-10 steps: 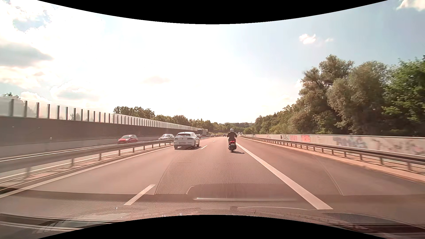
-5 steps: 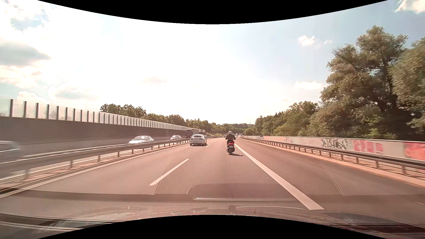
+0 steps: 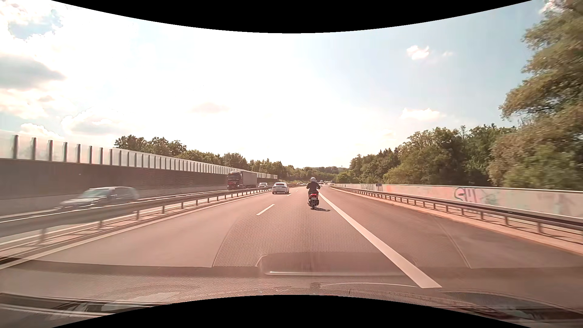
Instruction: Follow the waypoints while adhering to traffic rules and regulations
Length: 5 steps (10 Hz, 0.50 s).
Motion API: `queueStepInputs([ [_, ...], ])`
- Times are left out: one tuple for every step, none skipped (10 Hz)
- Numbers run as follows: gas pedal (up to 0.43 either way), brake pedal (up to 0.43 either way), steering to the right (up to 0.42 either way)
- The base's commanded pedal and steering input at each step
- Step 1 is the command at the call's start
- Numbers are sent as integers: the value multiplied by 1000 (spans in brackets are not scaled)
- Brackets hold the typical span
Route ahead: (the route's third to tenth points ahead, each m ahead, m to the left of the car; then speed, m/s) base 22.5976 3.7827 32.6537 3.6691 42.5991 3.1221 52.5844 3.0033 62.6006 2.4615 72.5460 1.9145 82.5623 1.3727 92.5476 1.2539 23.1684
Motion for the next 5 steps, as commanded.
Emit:
queueStepInputs([
  [110, 6, 2],
  [110, 12, 1],
  [110, 12, 1],
  [110, 12, 1],
  [110, 12, 1],
])
